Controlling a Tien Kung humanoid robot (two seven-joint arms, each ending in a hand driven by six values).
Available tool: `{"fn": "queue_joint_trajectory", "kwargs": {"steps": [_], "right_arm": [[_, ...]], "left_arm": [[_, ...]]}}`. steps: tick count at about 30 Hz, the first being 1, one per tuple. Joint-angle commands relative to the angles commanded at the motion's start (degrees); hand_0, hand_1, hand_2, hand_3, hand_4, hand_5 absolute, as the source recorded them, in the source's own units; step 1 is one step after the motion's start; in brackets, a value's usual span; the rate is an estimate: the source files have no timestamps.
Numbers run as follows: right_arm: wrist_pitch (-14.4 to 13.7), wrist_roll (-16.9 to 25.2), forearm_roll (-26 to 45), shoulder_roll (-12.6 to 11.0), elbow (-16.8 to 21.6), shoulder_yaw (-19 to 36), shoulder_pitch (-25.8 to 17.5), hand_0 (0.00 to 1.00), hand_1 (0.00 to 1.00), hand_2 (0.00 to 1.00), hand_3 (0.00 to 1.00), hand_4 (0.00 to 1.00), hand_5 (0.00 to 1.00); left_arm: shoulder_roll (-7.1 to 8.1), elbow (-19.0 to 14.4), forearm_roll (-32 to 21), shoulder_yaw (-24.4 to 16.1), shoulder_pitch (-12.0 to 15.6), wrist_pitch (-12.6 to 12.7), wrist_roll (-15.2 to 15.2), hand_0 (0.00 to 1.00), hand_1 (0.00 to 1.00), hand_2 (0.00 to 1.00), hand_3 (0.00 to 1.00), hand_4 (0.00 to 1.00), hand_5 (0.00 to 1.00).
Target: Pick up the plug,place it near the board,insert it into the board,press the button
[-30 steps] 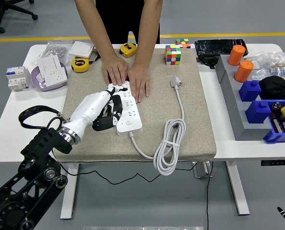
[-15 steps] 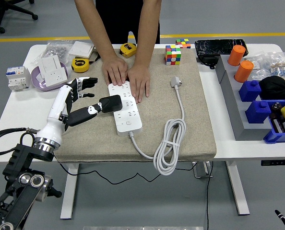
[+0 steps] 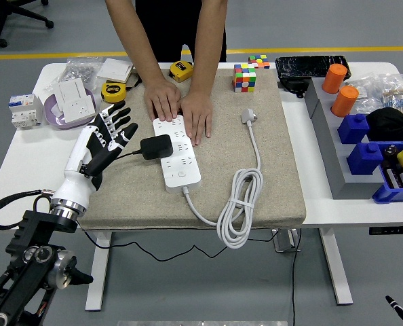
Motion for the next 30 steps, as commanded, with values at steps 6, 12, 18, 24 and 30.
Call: {"fn": "queue_joint_trajectory", "kwargs": {"steps": [6, 12, 18, 24, 30], "right_arm": [[-0.04, 0.08, 0.74, 0.08, 0.0, -0.34, -0.28, 0.95, 0.903, 0.85, 0.868, 0.998, 0.998], [-0.04, 0.01, 0.21, 0.16, 0.0, 0.43, -0.78, 0.949, 0.903, 0.851, 0.868, 0.998, 0.998], [-0.06, 0.22, 1.27, -0.19, 0.0, -0.43, -0.37, 0.949, 0.902, 0.851, 0.868, 0.998, 0.998], [-0.07, 0.17, 1.38, -0.37, 0.0, -0.34, -0.05, 0.948, 0.903, 0.851, 0.868, 0.998, 0.998], [-0.05, 0.0, 1.25, -0.41, 0.0, -0.06, 0.02, 0.947, 0.902, 0.851, 0.868, 0.998, 0.998]], "left_arm": [[0.7, 2.67, 1.39, -0.83, -1.71, 0.12, -0.09, 0.87, 0.932, 0.894, 0.887, 0.998, 0.557], [2.23, 8.54, 2.24, -0.68, -6.51, -0.27, 0.34, 0.873, 0.935, 0.894, 0.884, 0.998, 0.54], [2.74, 14.75, 11.07, 0.09, -11.74, -1.09, 3.15, 0.895, 0.942, 0.896, 0.88, 0.998, 0.438], [2.79, 20.02, 23.99, 5.53, -18.37, -2.37, 6.21, 0.895, 0.94, 0.894, 0.865, 0.998, 0.245], [1.36, 27.9, 30.23, 12.76, -25.31, -2.61, 6.73, 0.89, 0.928, 0.869, 0.84, 0.998, 0.182]]}}
